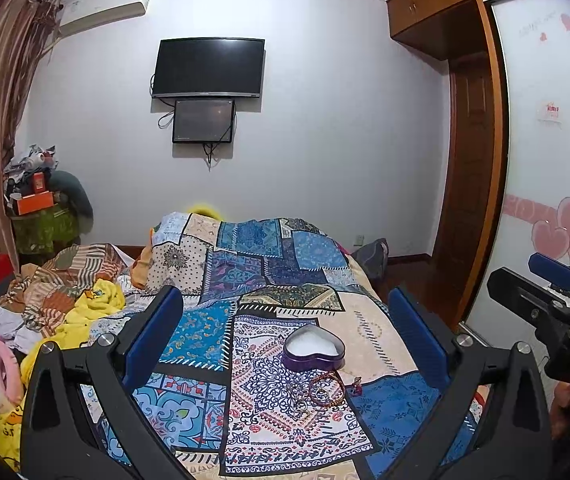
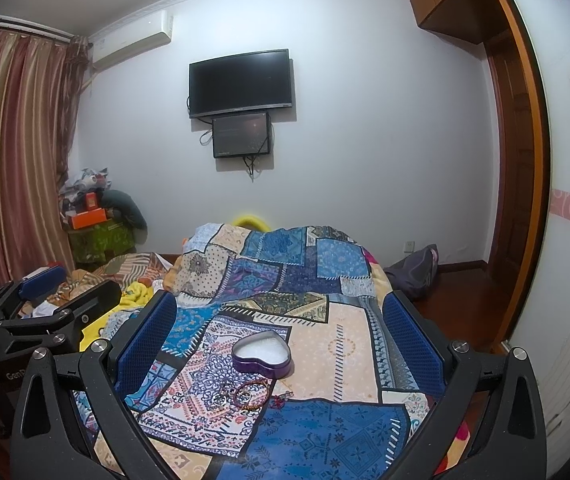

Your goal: Organize jewelry

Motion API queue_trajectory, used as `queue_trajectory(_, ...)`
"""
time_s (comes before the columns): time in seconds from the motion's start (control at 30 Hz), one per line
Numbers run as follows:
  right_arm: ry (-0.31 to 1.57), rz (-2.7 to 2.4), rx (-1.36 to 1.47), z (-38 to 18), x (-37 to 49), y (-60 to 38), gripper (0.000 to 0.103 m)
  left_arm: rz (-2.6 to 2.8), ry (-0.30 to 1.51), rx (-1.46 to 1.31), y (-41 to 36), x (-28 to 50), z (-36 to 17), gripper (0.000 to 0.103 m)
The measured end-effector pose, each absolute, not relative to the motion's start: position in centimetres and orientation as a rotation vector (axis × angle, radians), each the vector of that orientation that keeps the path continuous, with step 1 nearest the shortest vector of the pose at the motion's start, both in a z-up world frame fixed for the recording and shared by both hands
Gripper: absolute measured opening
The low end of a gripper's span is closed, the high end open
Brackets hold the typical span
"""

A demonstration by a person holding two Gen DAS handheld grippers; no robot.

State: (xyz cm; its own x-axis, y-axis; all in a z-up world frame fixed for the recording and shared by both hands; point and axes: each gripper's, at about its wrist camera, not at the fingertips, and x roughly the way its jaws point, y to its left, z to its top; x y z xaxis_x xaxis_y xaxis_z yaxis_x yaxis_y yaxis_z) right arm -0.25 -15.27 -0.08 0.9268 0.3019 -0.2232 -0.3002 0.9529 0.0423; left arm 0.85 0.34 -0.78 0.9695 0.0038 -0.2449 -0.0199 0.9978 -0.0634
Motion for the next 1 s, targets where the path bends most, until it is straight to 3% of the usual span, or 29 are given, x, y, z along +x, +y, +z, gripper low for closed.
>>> queue_trajectory(0.5,0.339,0.277,0.017,-2.9,3.3,-16.1,0.102,0.003,0.293,-0.048,0.8,4.7,-2.9,0.103)
queue_trajectory(1.0,0.645,0.242,-0.004,-10.4,9.4,-16.9,0.102,-0.039,0.651,0.053,0.9,12.2,-10.7,0.103)
